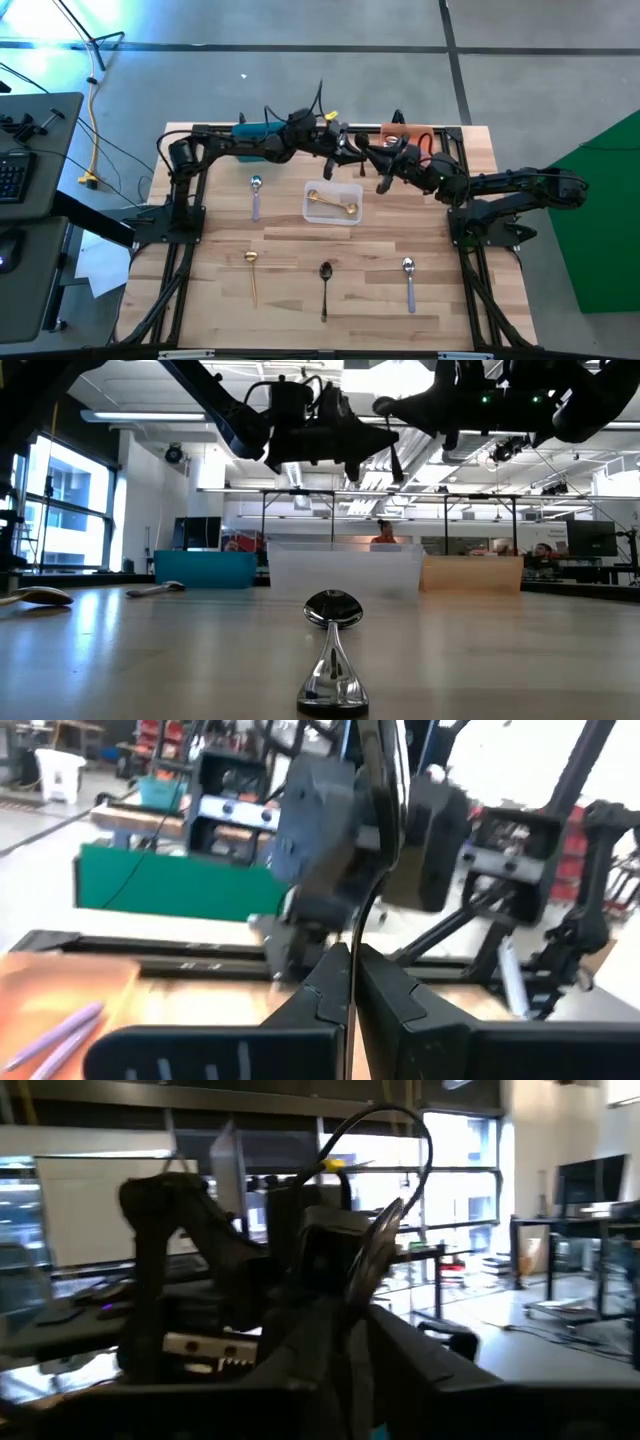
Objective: Sort silverware by color (type)
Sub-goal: Put the black spoon into the blue bin
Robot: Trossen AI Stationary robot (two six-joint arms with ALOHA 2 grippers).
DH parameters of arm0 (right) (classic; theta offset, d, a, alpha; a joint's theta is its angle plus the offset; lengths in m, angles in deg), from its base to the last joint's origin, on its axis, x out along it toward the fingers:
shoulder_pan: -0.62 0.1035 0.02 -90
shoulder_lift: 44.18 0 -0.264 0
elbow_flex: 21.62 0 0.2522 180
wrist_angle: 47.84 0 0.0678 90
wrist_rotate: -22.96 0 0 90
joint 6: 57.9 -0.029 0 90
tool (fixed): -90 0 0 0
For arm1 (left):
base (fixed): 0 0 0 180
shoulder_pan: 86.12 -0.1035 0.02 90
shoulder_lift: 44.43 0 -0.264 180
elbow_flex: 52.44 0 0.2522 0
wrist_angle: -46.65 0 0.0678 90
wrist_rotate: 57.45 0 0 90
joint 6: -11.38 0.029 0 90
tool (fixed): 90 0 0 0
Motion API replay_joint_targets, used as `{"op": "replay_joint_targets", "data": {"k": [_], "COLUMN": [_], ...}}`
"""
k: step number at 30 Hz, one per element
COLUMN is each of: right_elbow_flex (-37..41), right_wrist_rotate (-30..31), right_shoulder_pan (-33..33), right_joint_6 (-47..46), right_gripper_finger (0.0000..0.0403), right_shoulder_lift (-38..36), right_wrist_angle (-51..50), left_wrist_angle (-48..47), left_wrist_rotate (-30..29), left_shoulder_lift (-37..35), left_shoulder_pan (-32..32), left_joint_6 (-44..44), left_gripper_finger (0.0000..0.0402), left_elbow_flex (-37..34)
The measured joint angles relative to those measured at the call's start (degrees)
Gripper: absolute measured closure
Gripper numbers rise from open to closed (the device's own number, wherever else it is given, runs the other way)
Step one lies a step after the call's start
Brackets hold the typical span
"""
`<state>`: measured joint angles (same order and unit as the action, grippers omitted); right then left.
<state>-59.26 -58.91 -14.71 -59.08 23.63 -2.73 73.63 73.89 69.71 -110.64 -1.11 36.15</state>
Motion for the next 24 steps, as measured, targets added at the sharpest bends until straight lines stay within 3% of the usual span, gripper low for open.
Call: {"op": "replay_joint_targets", "data": {"k": [6,11,15,20,24], "right_elbow_flex": [0.0,0.0,0.0,0.0,0.0], "right_wrist_rotate": [2.39,2.88,2.9,2.92,2.92], "right_shoulder_pan": [-0.04,-0.04,-0.04,-0.07,-0.12], "right_joint_6": [0.21,2.25,2.28,2.8,3.18], "right_gripper_finger": [0.0275,0.0265,0.0288,0.0343,0.0389], "right_shoulder_lift": [0.0,0.0,0.0,0.0,-0.02], "right_wrist_angle": [-1.42,-5.95,-9.29,-11.08,-11.13], "left_wrist_angle": [-15.09,-38.19,-57.31,-74.78,-81.83], "left_wrist_rotate": [-2.0,-14.64,-30.23,-53.48,-59.36], "left_shoulder_lift": [-4.09,-11.57,-18.48,-24.06,-25.15], "left_shoulder_pan": [-2.72,-5.84,-8.7,-13.03,-17.58], "left_joint_6": [9.11,24.35,35.01,38.13,36.24], "left_gripper_finger": [0.0401,0.0401,0.0402,0.0401,0.0401], "left_elbow_flex": [0.0,-0.04,-0.02,-0.02,-0.02]}}
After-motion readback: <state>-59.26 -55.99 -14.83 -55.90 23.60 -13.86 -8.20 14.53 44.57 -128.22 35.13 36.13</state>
